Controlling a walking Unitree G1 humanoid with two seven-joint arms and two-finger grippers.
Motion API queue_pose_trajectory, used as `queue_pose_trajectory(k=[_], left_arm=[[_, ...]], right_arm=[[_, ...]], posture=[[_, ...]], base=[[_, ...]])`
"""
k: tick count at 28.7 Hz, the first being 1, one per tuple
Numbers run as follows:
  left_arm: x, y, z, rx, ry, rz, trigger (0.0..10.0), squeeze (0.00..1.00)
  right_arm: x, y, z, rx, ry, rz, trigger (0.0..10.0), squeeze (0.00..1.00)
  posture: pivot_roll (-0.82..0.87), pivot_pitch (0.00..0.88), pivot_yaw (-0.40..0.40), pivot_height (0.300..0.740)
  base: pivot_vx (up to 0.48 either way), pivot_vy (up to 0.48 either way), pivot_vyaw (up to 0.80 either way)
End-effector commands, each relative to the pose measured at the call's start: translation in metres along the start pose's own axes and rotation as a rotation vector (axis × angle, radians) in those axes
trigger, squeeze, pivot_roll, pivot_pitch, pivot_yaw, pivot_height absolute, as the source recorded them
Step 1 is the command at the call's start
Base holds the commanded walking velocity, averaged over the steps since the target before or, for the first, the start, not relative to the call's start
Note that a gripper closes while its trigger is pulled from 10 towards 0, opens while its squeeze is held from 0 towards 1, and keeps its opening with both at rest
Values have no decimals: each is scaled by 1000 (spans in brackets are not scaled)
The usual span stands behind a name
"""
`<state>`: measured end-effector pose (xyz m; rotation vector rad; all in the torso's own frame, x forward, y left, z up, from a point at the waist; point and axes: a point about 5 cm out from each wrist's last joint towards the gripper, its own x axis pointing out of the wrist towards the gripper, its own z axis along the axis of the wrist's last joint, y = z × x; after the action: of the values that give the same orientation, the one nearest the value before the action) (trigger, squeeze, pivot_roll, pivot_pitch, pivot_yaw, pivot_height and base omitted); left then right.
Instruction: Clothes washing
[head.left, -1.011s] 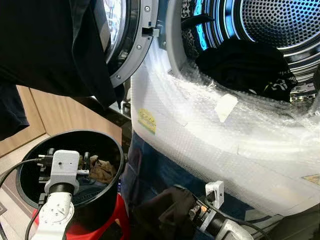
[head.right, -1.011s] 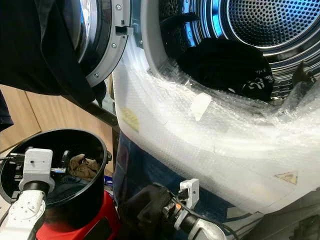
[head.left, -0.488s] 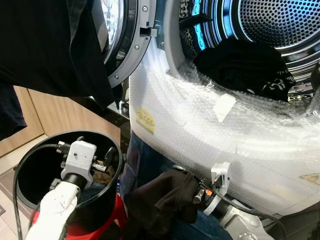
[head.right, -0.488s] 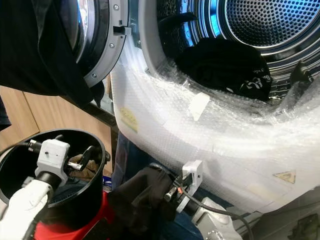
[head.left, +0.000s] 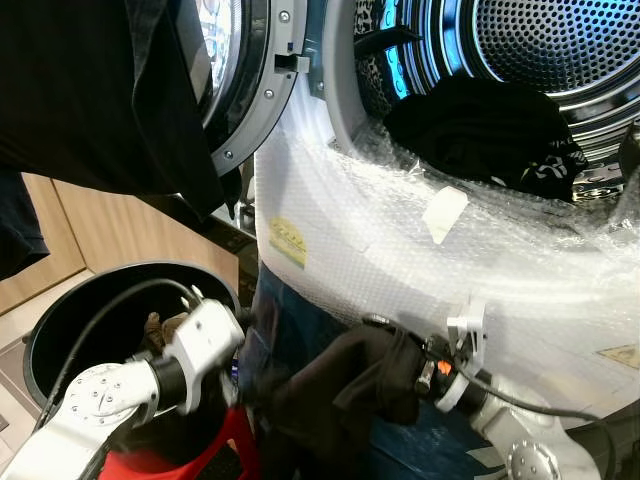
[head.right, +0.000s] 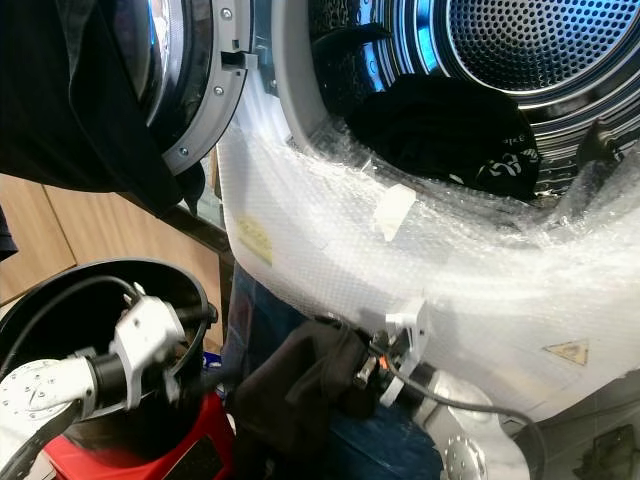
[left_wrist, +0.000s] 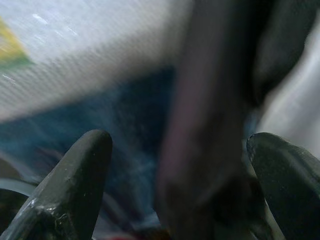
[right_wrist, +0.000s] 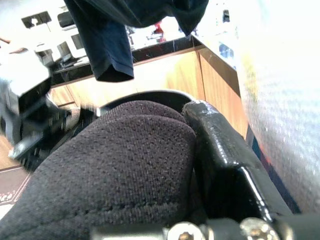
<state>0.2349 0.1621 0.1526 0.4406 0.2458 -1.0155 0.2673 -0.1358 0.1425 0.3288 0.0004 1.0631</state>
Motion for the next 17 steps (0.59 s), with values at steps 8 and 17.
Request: queue_pose_trajectory(k=[8,17], left_arm=[[29,3,0,120,15,-38,10000,1000],[79,-10,19,56,-121,-212,10000,1000]], right_arm=[[7,17,28,-78,-47,130,0,0],[8,32,44,-119,-67,189,0,0]], posture=[[209,0,-139,740],[144,0,-133,740]], base=[[0,0,0],[0,0,0]])
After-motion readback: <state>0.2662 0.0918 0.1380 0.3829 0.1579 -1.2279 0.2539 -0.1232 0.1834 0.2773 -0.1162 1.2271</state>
